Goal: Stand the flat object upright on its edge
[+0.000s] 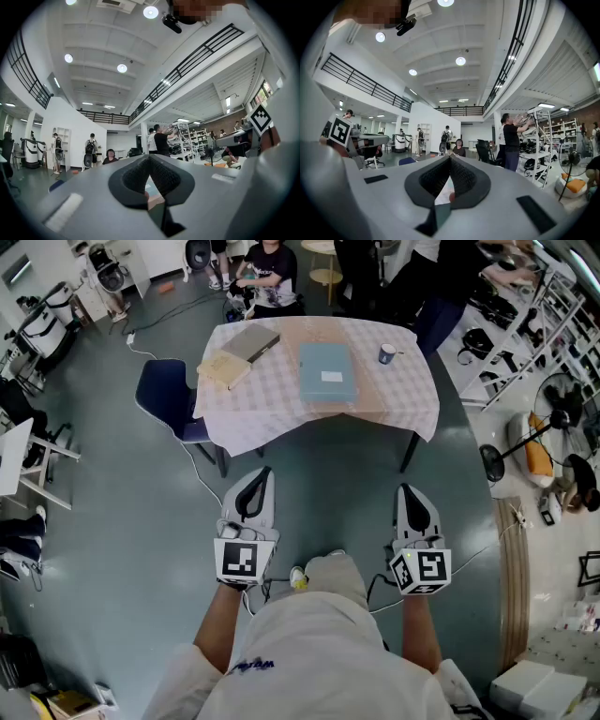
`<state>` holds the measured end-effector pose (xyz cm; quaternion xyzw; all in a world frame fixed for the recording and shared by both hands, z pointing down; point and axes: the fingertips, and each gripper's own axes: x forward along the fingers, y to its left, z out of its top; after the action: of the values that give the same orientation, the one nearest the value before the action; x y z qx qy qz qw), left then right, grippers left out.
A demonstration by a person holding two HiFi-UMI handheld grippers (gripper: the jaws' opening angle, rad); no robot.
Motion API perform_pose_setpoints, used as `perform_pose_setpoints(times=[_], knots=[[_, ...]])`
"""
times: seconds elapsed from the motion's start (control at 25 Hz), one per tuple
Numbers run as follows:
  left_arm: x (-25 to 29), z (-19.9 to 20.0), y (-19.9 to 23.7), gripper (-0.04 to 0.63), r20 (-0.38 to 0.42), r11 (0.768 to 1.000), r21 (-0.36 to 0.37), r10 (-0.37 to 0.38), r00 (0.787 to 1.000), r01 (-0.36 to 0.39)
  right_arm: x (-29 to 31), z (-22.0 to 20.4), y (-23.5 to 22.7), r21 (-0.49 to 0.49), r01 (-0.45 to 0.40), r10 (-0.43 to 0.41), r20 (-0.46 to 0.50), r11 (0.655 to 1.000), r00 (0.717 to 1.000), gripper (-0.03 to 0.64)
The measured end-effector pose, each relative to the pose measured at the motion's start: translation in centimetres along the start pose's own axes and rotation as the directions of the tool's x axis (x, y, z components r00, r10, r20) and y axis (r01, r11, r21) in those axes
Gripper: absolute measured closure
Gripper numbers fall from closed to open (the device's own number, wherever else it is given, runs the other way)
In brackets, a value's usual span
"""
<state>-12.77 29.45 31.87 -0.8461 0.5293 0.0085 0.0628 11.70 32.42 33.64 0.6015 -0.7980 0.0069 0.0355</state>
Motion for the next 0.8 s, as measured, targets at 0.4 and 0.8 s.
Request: perform_pose_setpoints(times=[0.4, 0.8], knots=[[0.2, -0.8, 0.2, 0.594, -0.024, 0.999, 0.038, 0.017, 1.0, -0.016, 0.5, -0.3, -0.8, -0.005, -0.009, 0.009, 0.005, 1.0, 1.0, 0.614], [0.9, -1.0, -0.4, 0.593, -0.03, 0.998, 0.052, 0.021, 0.999, -0.019, 0.4, -0.4, -1.6, 0.013, -0.011, 0.011, 0.026, 1.0, 1.0, 0.599]])
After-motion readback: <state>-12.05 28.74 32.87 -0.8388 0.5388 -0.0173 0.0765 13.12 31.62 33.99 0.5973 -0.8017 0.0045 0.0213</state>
